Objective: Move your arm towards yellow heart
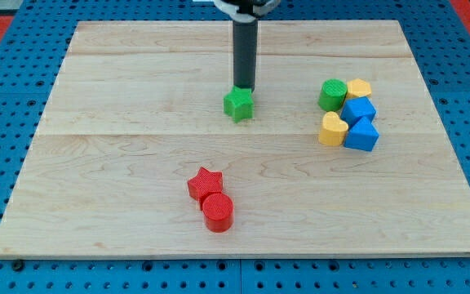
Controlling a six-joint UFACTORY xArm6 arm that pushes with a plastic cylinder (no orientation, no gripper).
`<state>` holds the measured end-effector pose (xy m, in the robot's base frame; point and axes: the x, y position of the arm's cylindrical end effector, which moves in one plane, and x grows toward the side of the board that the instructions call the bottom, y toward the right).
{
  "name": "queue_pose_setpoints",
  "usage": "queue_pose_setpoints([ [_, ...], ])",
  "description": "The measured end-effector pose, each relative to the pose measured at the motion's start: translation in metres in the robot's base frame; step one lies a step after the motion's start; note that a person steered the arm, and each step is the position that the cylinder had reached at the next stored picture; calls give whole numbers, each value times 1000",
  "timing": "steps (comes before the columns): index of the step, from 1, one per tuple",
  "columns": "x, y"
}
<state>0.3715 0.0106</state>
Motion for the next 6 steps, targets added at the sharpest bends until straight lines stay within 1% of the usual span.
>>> queue_pose_setpoints([
  [1,33,0],
  [3,123,0],
  [4,141,1],
  [5,136,26],
  [6,117,77],
])
